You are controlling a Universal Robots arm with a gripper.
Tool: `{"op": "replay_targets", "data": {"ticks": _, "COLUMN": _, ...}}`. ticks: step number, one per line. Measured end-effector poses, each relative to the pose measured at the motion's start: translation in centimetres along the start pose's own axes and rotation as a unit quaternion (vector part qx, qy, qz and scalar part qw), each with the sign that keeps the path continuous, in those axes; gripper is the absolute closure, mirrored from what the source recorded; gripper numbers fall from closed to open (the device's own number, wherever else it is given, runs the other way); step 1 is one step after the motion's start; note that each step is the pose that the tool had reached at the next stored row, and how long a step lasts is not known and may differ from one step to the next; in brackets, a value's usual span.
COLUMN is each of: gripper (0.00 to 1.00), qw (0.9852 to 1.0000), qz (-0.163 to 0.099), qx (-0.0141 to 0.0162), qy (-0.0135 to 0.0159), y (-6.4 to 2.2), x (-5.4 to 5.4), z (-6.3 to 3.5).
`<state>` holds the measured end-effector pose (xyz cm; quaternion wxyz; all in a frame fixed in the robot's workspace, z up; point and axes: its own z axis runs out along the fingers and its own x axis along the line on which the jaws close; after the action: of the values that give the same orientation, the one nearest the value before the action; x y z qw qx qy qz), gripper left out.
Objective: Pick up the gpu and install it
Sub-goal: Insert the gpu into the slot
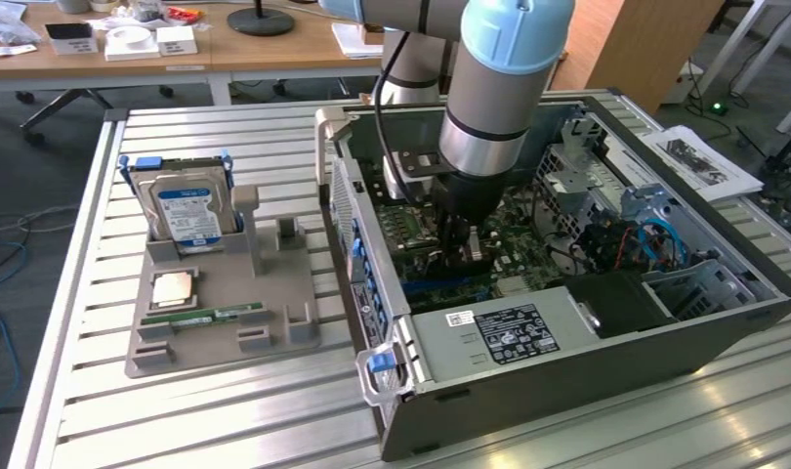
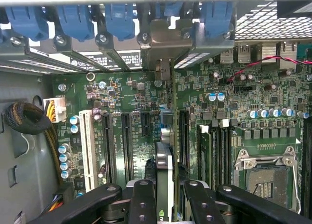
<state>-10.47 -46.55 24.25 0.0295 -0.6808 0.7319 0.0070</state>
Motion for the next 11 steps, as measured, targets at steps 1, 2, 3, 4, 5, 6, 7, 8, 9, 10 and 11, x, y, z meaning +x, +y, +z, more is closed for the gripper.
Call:
{"op": "replay_targets", "data": {"ticks": 1, "gripper": 0.73, "qw": 1.0000, "qz": 0.000, "qx": 0.0000, "qy": 0.0001, "y": 0.00, "x": 0.00, "z": 0.02}}
{"op": "replay_targets", "data": {"ticks": 2, "gripper": 0.73, "qw": 1.0000, "qz": 0.000, "qx": 0.0001, "qy": 0.0001, "y": 0.00, "x": 0.01, "z": 0.04}}
{"op": "replay_targets", "data": {"ticks": 3, "gripper": 0.73, "qw": 1.0000, "qz": 0.000, "qx": 0.0002, "qy": 0.0002, "y": 0.00, "x": 0.01, "z": 0.05}}
{"op": "replay_targets", "data": {"ticks": 4, "gripper": 0.73, "qw": 1.0000, "qz": 0.000, "qx": 0.0002, "qy": 0.0002, "y": 0.00, "x": 0.01, "z": 0.06}}
{"op": "replay_targets", "data": {"ticks": 5, "gripper": 0.73, "qw": 1.0000, "qz": 0.000, "qx": 0.0003, "qy": 0.0000, "y": 0.01, "x": 0.01, "z": 0.07}}
{"op": "replay_targets", "data": {"ticks": 6, "gripper": 0.73, "qw": 1.0000, "qz": 0.000, "qx": 0.0003, "qy": 0.0000, "y": 0.01, "x": 0.01, "z": 0.08}}
{"op": "replay_targets", "data": {"ticks": 7, "gripper": 0.73, "qw": 1.0000, "qz": 0.000, "qx": 0.0003, "qy": 0.0000, "y": 0.01, "x": 0.00, "z": 0.08}}
{"op": "replay_targets", "data": {"ticks": 8, "gripper": 0.73, "qw": 1.0000, "qz": 0.000, "qx": 0.0003, "qy": -0.0001, "y": 0.01, "x": 0.00, "z": 0.08}}
{"op": "replay_targets", "data": {"ticks": 9, "gripper": 0.73, "qw": 1.0000, "qz": 0.000, "qx": 0.0003, "qy": 0.0000, "y": 0.01, "x": 0.00, "z": 0.08}}
{"op": "replay_targets", "data": {"ticks": 10, "gripper": 0.73, "qw": 1.0000, "qz": 0.000, "qx": 0.0003, "qy": -0.0001, "y": 0.01, "x": 0.00, "z": 0.08}}
{"op": "replay_targets", "data": {"ticks": 11, "gripper": 0.73, "qw": 1.0000, "qz": 0.000, "qx": 0.0003, "qy": -0.0001, "y": 0.01, "x": 0.00, "z": 0.08}}
